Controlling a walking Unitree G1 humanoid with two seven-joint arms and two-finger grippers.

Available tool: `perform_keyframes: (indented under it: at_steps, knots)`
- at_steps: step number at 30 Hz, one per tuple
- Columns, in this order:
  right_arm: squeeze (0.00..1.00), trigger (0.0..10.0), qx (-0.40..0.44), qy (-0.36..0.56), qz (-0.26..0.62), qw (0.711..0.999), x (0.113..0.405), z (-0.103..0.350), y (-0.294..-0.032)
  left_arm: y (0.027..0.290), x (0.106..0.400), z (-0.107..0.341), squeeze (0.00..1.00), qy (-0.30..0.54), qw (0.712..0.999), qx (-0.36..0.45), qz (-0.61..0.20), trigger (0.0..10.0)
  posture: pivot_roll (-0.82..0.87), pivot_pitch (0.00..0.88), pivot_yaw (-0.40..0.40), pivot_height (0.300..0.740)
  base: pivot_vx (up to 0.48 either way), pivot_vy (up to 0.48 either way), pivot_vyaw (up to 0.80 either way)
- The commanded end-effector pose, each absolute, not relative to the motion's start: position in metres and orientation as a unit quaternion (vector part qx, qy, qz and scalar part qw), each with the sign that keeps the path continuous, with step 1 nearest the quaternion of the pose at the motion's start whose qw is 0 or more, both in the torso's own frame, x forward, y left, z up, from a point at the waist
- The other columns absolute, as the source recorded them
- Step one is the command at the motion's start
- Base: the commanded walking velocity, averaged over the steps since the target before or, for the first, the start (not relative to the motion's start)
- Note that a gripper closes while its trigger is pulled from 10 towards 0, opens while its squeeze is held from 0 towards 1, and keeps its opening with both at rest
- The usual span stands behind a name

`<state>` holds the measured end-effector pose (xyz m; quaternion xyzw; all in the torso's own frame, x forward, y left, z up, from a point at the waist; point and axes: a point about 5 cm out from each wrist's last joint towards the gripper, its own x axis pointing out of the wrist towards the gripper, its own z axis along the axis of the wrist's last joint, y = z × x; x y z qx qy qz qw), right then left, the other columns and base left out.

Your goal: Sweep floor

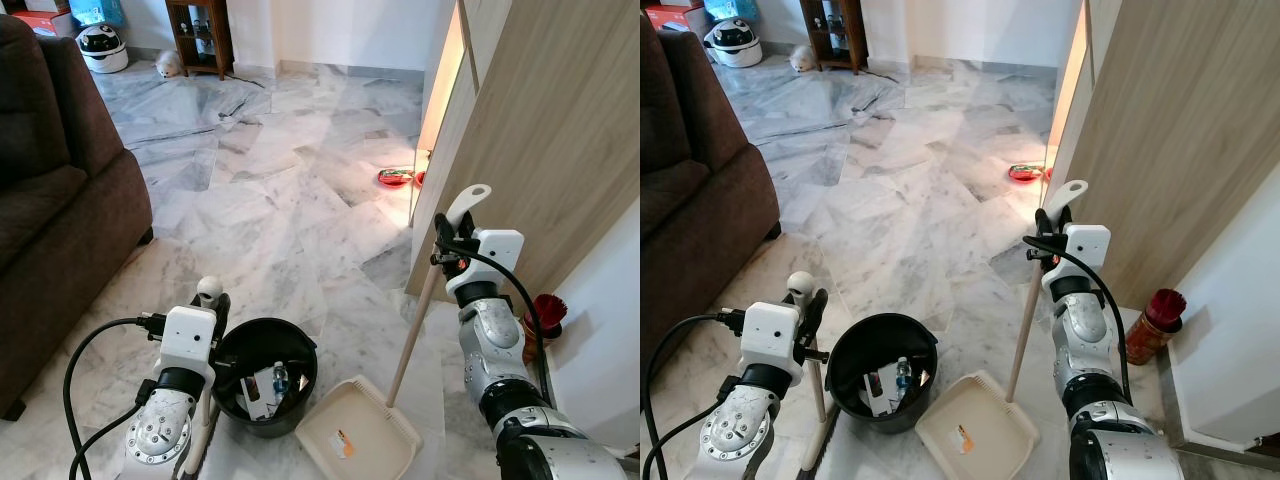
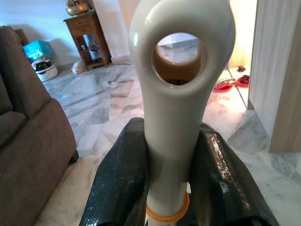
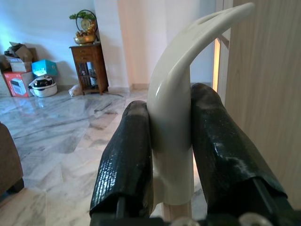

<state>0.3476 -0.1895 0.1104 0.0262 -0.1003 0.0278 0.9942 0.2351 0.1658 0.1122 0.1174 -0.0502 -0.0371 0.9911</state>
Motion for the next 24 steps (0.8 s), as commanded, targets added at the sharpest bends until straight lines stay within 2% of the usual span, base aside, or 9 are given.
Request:
perform_keyframes:
  at_steps: [1,24]
  knots:
    - [0.00,10.0,0.026,-0.108,0.023,0.994,0.345,0.111,-0.193,0.162,0.236,0.120,0.00,-0.065,0.990,0.116,-0.041,10.0,0.14,0.088,0.000,0.740,0.000,0.000,0.00]
    - [0.00,10.0,0.021,-0.105,0.010,0.994,0.333,0.099,-0.201,0.167,0.231,0.118,0.00,-0.059,0.990,0.122,-0.022,10.0,0.14,0.095,-0.002,0.740,0.000,0.000,0.00]
